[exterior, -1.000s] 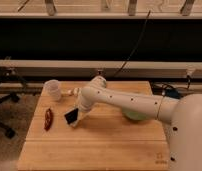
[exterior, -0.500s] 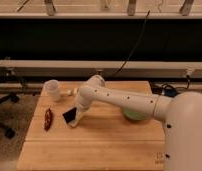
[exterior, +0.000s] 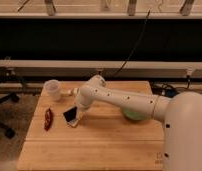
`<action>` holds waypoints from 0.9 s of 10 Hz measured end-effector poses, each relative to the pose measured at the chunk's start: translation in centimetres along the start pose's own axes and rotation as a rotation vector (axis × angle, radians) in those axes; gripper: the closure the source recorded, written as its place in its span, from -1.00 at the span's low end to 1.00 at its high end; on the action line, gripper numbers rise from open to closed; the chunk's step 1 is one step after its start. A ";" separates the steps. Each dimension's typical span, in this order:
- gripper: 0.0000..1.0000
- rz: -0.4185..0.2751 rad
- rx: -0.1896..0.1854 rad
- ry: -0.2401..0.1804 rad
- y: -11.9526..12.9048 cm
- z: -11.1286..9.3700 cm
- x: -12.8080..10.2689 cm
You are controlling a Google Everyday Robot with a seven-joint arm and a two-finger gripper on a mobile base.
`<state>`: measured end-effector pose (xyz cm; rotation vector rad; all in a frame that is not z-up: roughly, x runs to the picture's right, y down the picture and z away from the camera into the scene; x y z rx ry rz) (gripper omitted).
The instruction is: Place the eraser on the white sponge
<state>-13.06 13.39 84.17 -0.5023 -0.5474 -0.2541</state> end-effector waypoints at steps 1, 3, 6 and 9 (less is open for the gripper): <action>-0.57 -0.001 0.007 -0.006 0.0 0.0 0.0; -0.60 0.000 0.015 -0.010 0.1 -0.3 0.2; -0.60 -0.011 0.020 -0.017 -0.2 -0.9 -0.2; -0.60 -0.021 0.020 -0.030 -0.5 -1.7 -0.5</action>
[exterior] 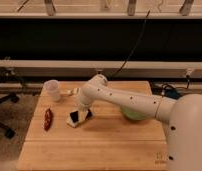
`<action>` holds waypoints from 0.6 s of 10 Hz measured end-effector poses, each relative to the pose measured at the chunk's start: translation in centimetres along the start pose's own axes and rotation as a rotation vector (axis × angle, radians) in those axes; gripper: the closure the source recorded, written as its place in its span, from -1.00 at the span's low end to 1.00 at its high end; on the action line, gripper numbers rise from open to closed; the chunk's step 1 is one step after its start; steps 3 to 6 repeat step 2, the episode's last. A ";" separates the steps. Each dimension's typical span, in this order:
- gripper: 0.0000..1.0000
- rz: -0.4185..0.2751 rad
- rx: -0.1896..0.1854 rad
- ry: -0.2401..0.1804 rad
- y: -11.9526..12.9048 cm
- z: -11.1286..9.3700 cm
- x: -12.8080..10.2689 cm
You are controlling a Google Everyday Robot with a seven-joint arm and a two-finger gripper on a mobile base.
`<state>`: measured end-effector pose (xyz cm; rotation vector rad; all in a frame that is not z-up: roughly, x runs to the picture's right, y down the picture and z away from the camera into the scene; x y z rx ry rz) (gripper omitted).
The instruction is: Place the eraser on the white sponge
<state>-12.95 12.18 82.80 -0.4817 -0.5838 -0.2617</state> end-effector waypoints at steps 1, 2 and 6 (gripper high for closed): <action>-0.60 -0.002 -0.003 0.000 -0.1 -0.3 -0.1; -0.60 -0.004 -0.004 0.003 -0.1 -0.2 0.1; -0.60 -0.004 -0.004 0.003 -0.1 -0.2 0.1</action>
